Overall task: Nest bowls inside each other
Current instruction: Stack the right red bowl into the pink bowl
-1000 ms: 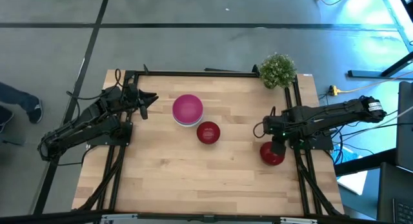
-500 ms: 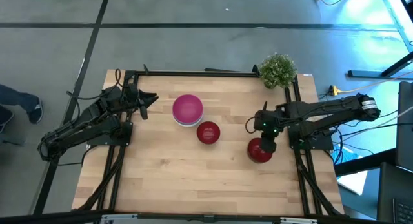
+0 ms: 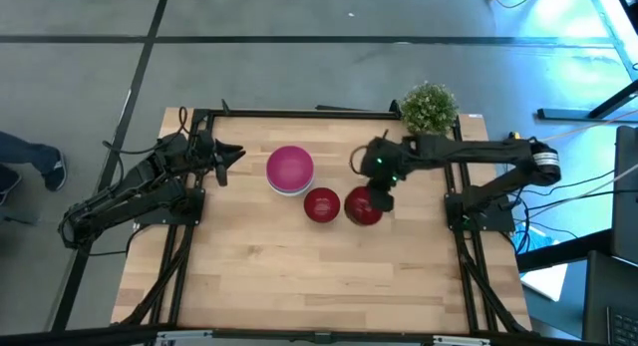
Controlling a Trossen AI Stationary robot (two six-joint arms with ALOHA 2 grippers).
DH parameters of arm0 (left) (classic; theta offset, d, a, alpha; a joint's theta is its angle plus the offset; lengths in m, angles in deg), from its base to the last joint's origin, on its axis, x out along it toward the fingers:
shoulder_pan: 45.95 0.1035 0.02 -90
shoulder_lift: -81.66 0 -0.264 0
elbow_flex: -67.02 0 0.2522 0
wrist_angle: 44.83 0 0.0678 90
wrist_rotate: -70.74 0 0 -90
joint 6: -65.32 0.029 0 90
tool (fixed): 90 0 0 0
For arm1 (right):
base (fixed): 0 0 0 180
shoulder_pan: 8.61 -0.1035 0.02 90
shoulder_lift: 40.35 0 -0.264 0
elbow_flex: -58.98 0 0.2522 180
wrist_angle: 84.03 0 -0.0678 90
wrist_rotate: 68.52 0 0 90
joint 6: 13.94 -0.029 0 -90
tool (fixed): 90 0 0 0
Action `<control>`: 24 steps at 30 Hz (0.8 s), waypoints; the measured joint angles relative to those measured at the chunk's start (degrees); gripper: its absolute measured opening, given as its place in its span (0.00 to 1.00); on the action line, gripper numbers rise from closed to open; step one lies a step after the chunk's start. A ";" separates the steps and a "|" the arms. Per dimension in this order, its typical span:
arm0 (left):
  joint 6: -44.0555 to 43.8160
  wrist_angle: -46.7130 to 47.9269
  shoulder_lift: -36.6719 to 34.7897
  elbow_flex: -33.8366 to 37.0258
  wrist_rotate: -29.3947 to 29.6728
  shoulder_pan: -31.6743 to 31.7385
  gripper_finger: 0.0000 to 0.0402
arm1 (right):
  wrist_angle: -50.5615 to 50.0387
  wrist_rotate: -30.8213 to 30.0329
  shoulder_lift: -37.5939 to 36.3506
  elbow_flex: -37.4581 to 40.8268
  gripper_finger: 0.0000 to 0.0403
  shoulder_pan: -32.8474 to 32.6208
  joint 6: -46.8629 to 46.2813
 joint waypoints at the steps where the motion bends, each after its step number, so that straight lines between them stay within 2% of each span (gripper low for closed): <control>1: 0.00 0.00 0.02 0.00 -0.27 0.00 0.21 | 0.13 0.01 1.10 -1.16 0.02 0.76 0.68; 14: 1.53 0.00 0.02 0.00 -0.89 -0.01 0.21 | 0.75 2.20 20.15 -18.75 0.02 2.96 10.44; 19: 2.56 0.02 0.00 0.00 -1.00 -0.02 0.21 | 0.83 3.55 23.72 -23.47 0.02 2.96 12.06; 24: 2.99 0.02 0.01 0.00 -1.06 -0.01 0.21 | 0.50 3.69 25.83 -23.81 0.02 2.96 13.06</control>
